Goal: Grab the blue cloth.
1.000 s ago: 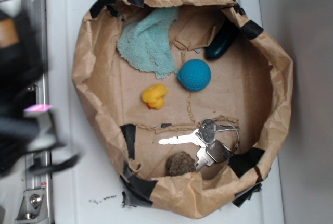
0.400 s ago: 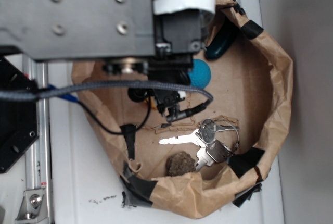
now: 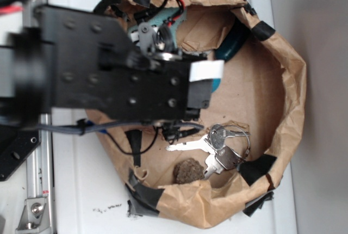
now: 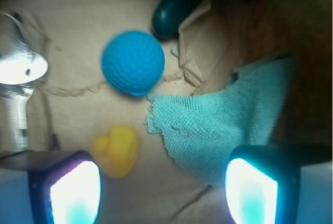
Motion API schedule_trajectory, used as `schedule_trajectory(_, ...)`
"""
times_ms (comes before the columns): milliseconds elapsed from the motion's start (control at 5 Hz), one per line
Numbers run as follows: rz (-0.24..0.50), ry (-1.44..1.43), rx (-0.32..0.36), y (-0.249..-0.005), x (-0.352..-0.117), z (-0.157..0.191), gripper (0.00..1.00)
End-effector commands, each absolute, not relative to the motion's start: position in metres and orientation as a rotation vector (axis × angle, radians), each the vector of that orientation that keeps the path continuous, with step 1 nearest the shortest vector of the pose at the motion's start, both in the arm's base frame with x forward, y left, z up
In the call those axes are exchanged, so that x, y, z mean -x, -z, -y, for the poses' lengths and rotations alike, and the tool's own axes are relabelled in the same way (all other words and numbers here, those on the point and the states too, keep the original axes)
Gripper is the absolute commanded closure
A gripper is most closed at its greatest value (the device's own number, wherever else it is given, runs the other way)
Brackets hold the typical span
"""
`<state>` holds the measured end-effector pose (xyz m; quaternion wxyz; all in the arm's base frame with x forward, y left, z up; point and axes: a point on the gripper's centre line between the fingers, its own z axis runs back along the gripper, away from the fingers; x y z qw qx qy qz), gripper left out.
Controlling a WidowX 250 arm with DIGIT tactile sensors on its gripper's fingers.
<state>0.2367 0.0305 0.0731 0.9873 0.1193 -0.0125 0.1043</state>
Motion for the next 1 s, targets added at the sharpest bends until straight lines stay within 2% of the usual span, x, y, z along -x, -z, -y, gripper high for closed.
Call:
schedule_trajectory(0,0.041,-0.280,-0.263,-0.069,-0.226,-0.077,0.00)
schedule_trajectory(400,0.007,-0.321,-0.270,-0.062,-0.220,-0.107,0.00)
schedule_trajectory(600,0.021,-0.310,-0.242,-0.056,-0.222,-0.116,0.00)
schedule_trajectory(800,0.036,-0.216,-0.256,-0.040,-0.235,-0.109,0.00)
